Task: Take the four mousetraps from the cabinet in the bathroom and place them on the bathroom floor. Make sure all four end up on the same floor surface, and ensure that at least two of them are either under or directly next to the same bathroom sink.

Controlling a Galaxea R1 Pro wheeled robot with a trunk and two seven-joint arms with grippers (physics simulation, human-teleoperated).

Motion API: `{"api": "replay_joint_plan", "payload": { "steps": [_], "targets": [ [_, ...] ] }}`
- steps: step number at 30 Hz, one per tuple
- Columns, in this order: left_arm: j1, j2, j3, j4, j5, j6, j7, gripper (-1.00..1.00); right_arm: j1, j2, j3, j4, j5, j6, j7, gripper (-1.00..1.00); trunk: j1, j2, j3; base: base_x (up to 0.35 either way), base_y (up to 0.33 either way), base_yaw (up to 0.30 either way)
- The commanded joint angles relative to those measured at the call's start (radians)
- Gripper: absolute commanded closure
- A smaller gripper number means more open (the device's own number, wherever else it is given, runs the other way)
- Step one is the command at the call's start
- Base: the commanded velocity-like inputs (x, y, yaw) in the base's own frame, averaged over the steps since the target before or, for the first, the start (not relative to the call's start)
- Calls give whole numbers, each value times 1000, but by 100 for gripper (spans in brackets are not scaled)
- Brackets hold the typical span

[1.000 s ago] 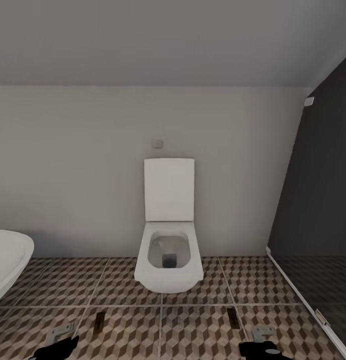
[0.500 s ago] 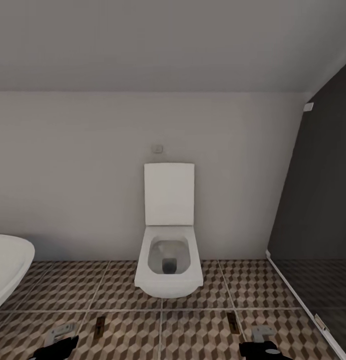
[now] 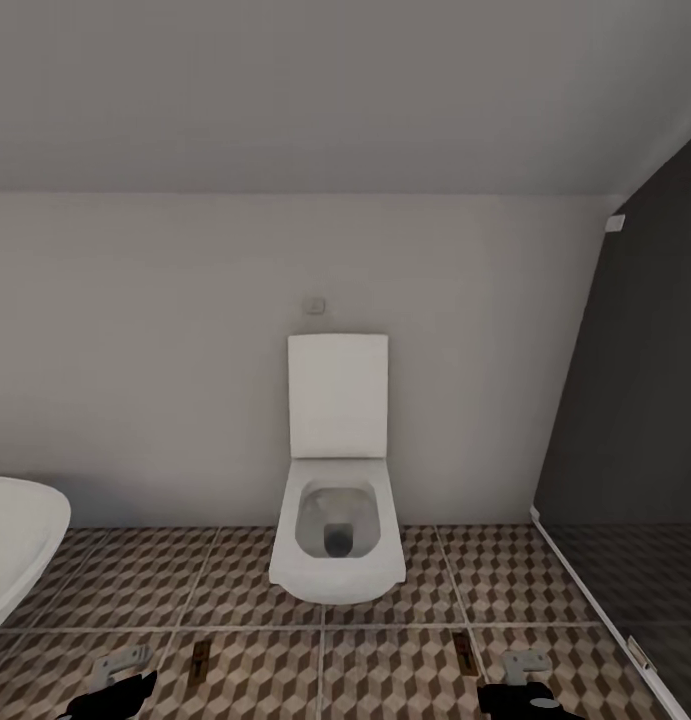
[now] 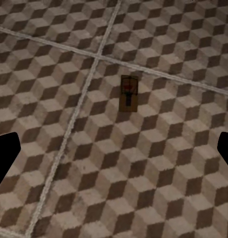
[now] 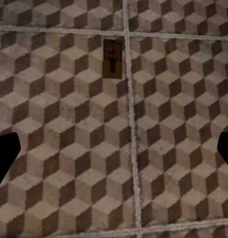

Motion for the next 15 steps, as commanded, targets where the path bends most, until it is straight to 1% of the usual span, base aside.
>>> {"api": "replay_joint_plan", "payload": {
  "steps": [1,15],
  "targets": [
    [-1,0,-8,2,11,-4,-5,-100,-2,0,-8,5,11,-7,-4,-100,0,-1,-1,0,0,0],
    [-1,0,-9,3,11,-16,-6,-100,-2,0,-8,5,11,-7,-4,-100,0,-1,-1,0,0,0]
  ]
}}
